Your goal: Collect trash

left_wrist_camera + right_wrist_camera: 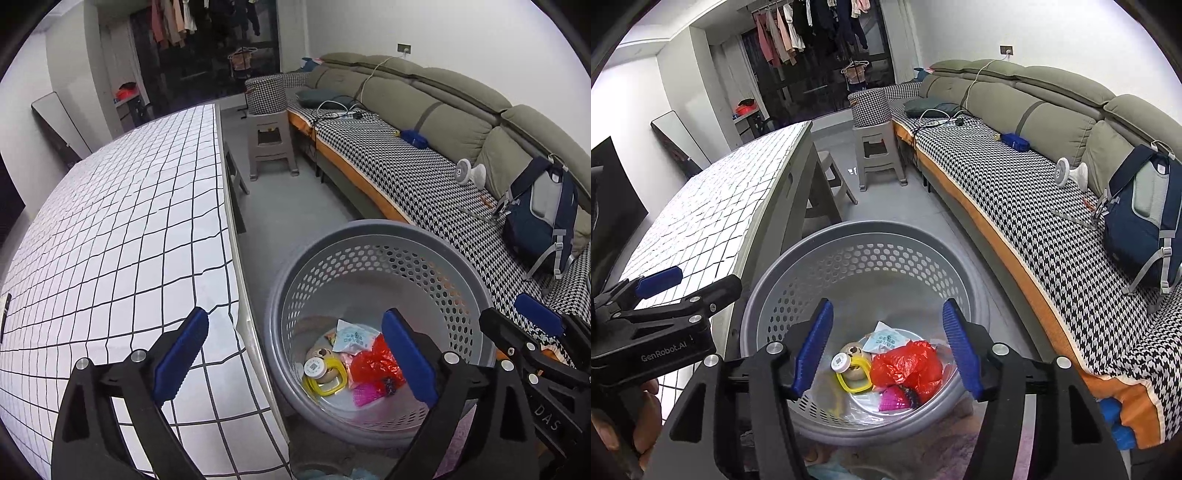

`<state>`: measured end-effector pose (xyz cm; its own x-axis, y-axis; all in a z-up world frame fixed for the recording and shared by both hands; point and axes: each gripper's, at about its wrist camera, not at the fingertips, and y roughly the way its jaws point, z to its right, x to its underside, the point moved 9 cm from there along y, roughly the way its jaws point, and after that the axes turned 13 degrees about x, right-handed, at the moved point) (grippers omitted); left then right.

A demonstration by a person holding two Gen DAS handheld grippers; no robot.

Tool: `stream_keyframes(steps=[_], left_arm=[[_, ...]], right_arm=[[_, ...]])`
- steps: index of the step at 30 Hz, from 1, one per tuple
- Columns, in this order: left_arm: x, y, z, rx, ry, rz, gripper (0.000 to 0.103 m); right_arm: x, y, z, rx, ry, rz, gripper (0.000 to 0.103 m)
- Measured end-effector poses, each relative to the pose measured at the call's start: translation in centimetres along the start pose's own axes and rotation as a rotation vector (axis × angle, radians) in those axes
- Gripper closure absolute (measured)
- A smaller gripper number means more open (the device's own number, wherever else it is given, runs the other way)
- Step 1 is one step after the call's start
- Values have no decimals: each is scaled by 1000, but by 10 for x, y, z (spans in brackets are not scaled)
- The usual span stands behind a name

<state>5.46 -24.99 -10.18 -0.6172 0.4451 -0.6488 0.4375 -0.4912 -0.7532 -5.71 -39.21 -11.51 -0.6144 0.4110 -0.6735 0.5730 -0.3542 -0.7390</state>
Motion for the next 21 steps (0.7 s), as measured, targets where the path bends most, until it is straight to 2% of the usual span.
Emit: stream_keyframes(steps=[21], left_arm=[[1,-5,-1,-6,-4,14,10]], right_arm=[[1,-4,4,-7,17,6,38]])
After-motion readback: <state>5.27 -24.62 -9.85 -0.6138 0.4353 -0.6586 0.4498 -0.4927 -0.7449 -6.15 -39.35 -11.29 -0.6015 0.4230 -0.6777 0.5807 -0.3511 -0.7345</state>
